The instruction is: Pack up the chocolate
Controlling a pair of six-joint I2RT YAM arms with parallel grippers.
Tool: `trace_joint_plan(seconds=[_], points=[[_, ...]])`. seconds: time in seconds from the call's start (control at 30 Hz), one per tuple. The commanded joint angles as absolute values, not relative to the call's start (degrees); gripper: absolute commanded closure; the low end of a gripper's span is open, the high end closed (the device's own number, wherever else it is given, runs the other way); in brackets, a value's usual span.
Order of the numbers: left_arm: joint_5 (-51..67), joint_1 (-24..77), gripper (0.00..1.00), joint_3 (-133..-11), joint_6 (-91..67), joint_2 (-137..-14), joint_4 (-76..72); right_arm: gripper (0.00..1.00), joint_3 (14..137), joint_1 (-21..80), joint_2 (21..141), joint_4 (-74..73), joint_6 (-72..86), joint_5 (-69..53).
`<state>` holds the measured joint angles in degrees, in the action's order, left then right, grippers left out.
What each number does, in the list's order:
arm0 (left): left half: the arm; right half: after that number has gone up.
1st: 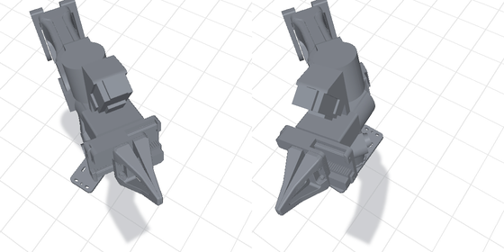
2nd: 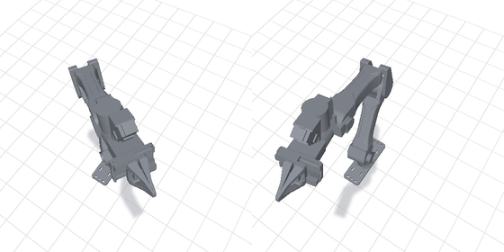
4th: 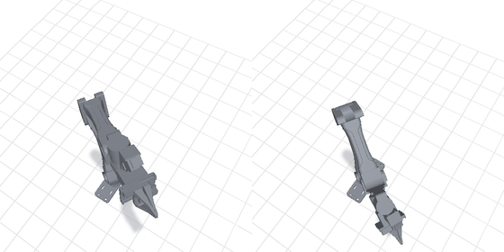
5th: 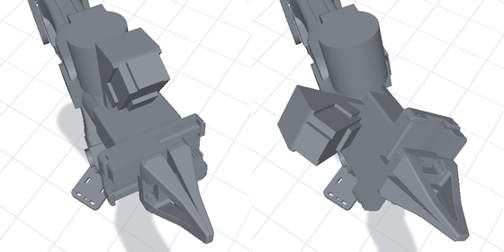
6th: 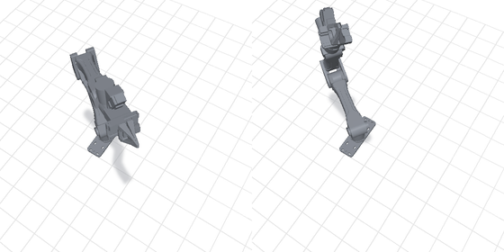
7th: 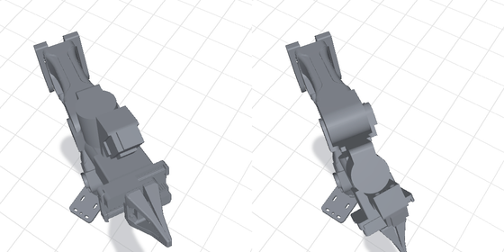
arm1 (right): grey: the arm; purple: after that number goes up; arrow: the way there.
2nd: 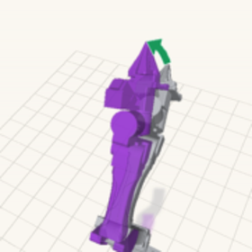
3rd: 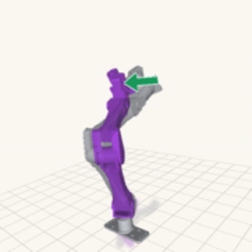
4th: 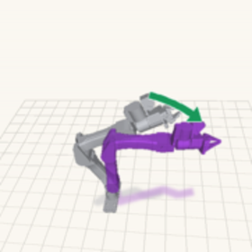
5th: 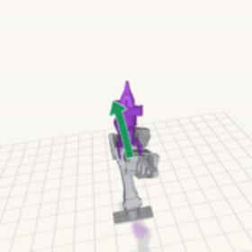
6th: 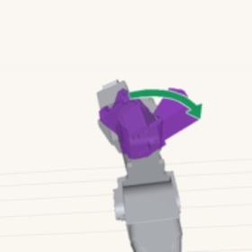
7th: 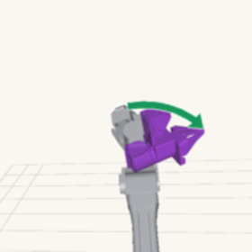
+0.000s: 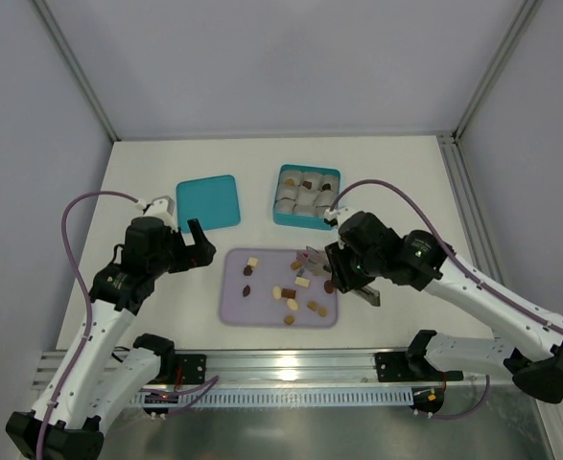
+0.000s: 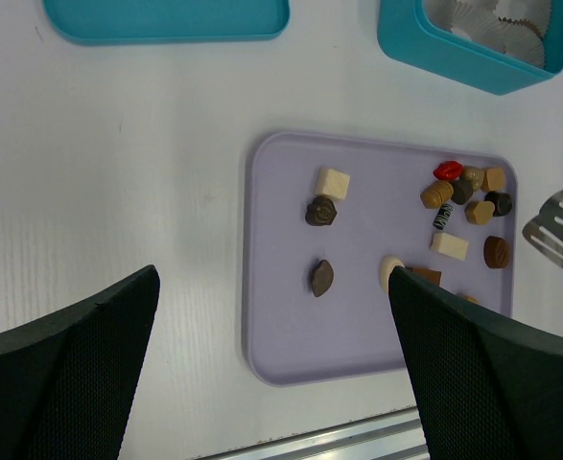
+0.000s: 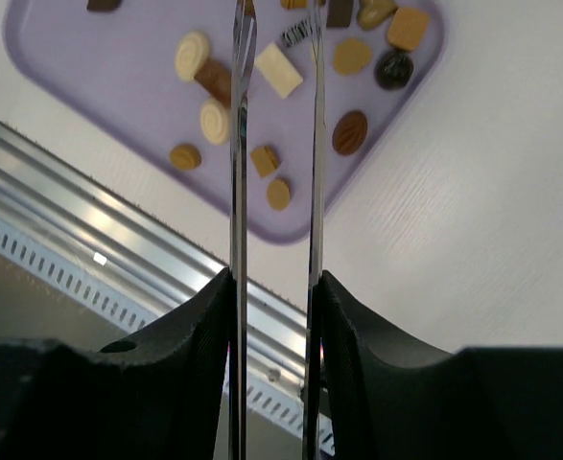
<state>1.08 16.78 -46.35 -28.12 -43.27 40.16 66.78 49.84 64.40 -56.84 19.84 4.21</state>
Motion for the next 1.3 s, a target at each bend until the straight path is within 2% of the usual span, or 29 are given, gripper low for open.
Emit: trace_joint_plan(seconds=[0.0,0.33,1.27], points=[[0.44,16.88,0.00,-46.67,-28.39,-42.80,39.64,0.58,65.22,52.55,59.16,-62.39,23.11,2.38],[0.53,16.96,0.00,-46.58,-28.39,-42.80,39.64,0.55,61.61,58.53,59.68,-64.25,23.82,1.23],[0.44,16.88,0.00,-46.58,-28.48,-42.72,39.64,0.57,57.92,60.82,67.67,-61.00,21.18,2.38]])
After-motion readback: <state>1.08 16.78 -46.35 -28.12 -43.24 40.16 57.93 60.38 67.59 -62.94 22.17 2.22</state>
